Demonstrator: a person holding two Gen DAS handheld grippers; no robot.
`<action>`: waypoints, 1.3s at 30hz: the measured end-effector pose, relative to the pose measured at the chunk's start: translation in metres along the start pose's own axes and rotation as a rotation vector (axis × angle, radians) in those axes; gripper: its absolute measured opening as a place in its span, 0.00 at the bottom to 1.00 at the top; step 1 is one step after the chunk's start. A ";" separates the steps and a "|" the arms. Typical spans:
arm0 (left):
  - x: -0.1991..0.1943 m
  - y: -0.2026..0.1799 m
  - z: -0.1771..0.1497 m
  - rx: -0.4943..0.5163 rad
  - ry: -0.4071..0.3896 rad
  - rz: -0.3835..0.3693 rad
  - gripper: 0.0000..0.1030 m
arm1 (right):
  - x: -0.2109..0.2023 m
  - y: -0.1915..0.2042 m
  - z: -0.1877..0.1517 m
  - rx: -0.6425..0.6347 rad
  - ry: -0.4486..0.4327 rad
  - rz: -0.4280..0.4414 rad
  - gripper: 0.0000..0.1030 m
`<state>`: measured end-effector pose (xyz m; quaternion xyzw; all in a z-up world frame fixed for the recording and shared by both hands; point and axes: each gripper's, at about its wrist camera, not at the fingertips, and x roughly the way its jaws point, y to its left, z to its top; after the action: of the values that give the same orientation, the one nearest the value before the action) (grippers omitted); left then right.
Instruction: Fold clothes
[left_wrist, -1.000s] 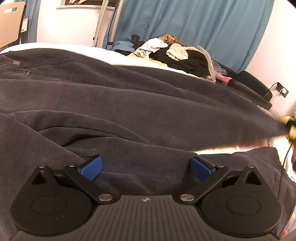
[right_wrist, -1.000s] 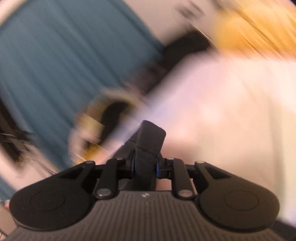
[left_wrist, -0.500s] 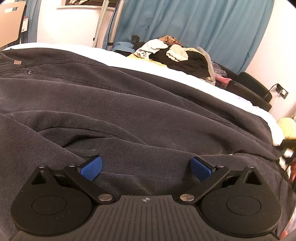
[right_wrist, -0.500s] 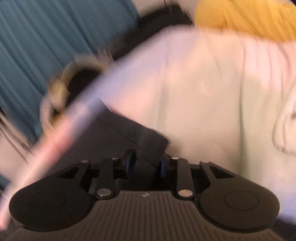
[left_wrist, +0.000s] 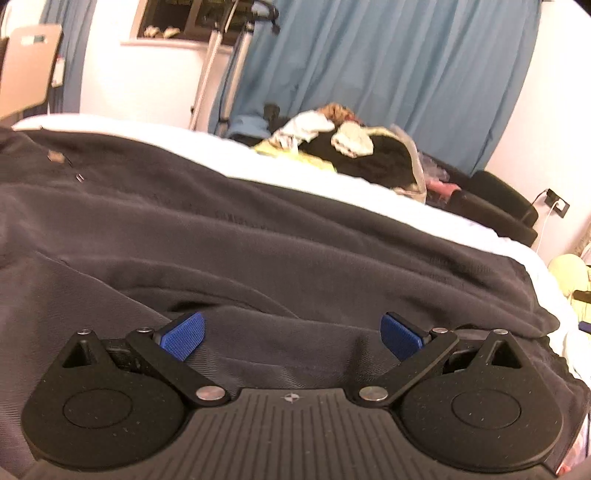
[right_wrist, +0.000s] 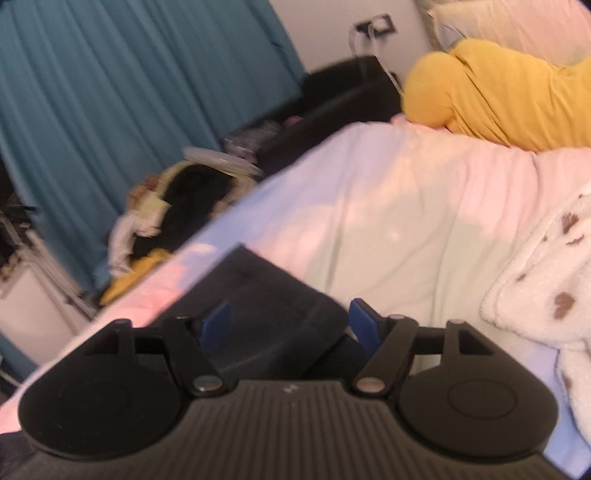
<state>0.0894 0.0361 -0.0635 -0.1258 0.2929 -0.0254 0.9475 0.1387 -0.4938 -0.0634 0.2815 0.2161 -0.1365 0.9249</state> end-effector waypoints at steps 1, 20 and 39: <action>-0.007 0.000 0.001 0.001 -0.014 0.000 0.99 | -0.007 0.005 0.001 -0.008 -0.007 0.027 0.78; -0.210 0.167 0.045 -0.364 -0.159 0.034 0.99 | -0.133 -0.013 0.032 -0.110 -0.122 0.175 1.00; -0.162 0.298 -0.049 -0.941 0.048 -0.164 0.71 | -0.142 -0.139 -0.032 0.413 0.375 0.229 1.00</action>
<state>-0.0802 0.3332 -0.0895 -0.5632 0.2835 0.0326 0.7755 -0.0469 -0.5684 -0.0839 0.5065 0.3174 -0.0179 0.8015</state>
